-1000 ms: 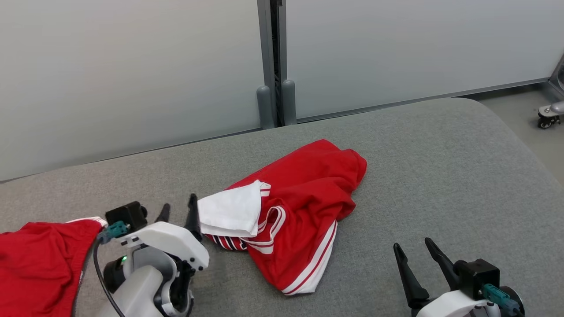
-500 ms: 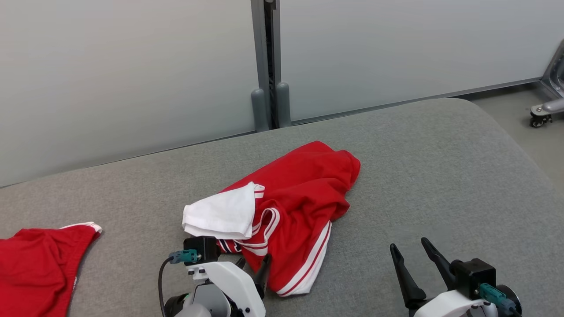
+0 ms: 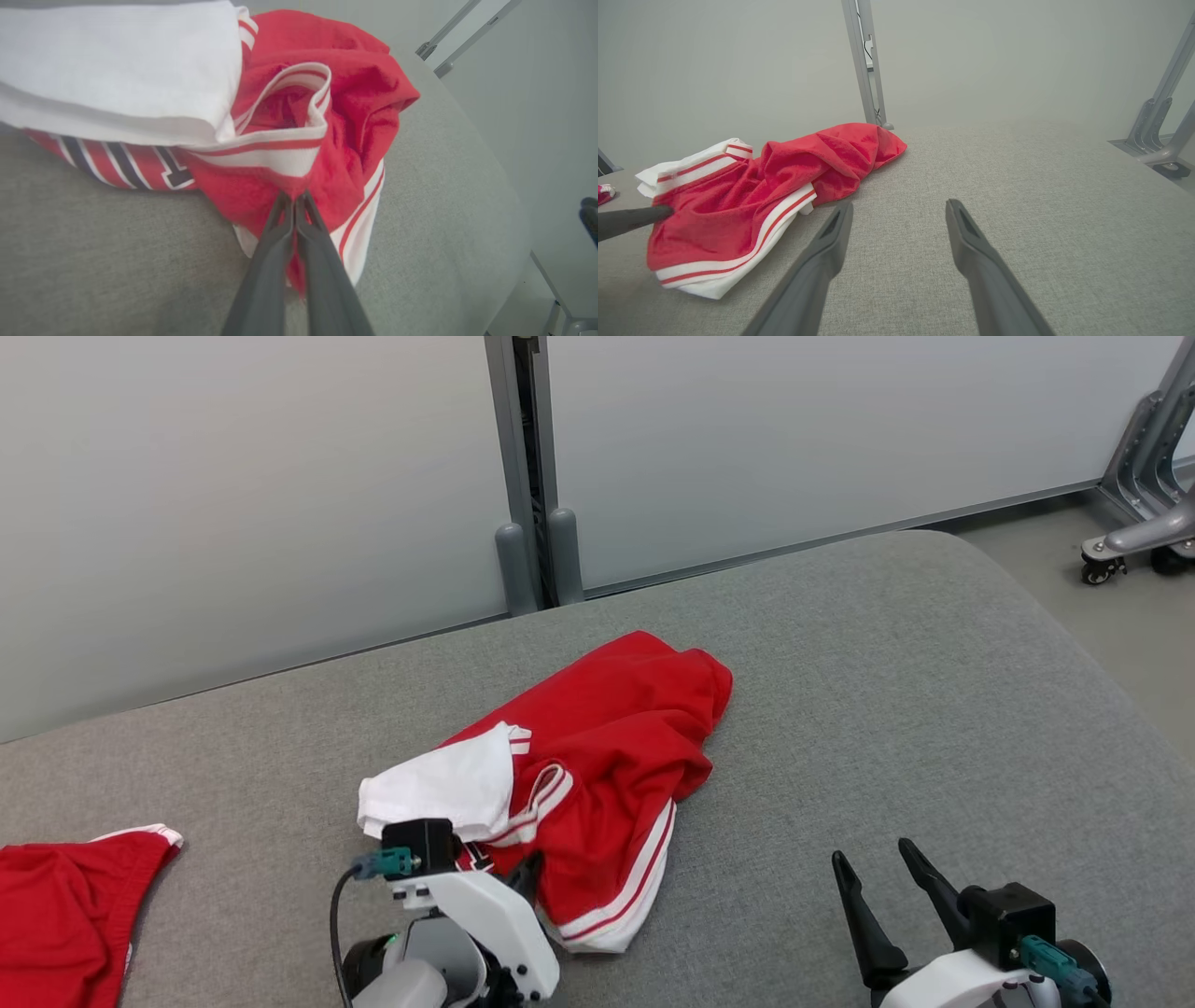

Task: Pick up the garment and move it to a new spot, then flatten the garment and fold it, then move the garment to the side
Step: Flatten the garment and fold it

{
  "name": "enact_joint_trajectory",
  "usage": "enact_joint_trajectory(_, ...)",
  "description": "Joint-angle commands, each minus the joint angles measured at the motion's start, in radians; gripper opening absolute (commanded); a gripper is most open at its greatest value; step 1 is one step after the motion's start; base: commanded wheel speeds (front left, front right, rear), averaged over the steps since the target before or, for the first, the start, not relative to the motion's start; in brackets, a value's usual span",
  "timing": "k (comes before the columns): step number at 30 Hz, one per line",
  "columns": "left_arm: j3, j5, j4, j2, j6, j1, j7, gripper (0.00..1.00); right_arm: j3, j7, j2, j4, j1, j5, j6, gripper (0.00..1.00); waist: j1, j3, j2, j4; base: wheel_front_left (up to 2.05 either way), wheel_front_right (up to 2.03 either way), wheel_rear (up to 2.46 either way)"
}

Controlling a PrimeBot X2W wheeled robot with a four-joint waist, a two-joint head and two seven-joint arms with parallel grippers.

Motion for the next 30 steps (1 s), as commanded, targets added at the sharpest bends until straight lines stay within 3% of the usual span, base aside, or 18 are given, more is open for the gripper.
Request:
enact_joint_trajectory(1,0.018,0.004,0.002,0.002,-0.004,-0.03,-0.022,0.0,-0.001,-0.001,-0.006,-0.002,0.002,0.002,0.0,1.0,0.0,-0.001,-0.0001,0.002,0.0,0.0,0.0)
enact_joint_trajectory(4,0.039,0.011,-0.01,-0.006,-0.024,-0.067,-0.064,0.0,-0.002,-0.003,-0.006,-0.002,0.0,0.006,0.0,1.0,0.0,-0.001,-0.0001,0.01,0.0,0.0,0.0)
enact_joint_trajectory(13,0.064,-0.009,-0.167,-0.087,-0.157,-0.32,-0.133,0.0,0.003,-0.013,-0.006,0.011,-0.005,0.021,0.0,1.0,0.0,-0.005,-0.0001,0.042,0.0,0.0,0.0)
enact_joint_trajectory(17,0.057,-0.041,-0.238,-0.099,-0.174,-0.453,-0.165,0.0,0.01,-0.02,-0.006,0.018,-0.013,0.026,0.0,1.0,0.0,-0.007,-0.0001,0.039,0.0,0.0,0.0)
enact_joint_trajectory(19,0.047,-0.086,-0.287,-0.101,-0.158,-0.511,-0.189,0.0,0.013,-0.023,-0.006,0.022,-0.016,0.029,0.0,1.0,0.0,-0.008,-0.0001,0.035,0.0,0.0,0.0)
enact_joint_trajectory(21,0.035,-0.129,-0.339,-0.1,-0.112,-0.571,-0.212,0.0,0.009,-0.027,-0.006,0.027,-0.012,0.03,0.0,1.0,0.0,-0.01,-0.0001,0.033,0.0,0.0,0.0)
enact_joint_trajectory(26,0.032,-0.151,-0.355,-0.098,-0.041,-0.565,-0.224,0.0,-0.003,-0.033,-0.006,0.029,-0.005,0.029,0.0,1.0,0.0,-0.01,-0.0001,0.039,0.0,0.0,0.0)
enact_joint_trajectory(30,0.044,-0.159,-0.272,-0.027,0.03,-0.453,-0.229,0.0,-0.007,-0.031,-0.005,0.019,-0.01,0.025,0.0,1.0,0.0,-0.001,-0.0001,0.045,0.0,0.0,0.0)
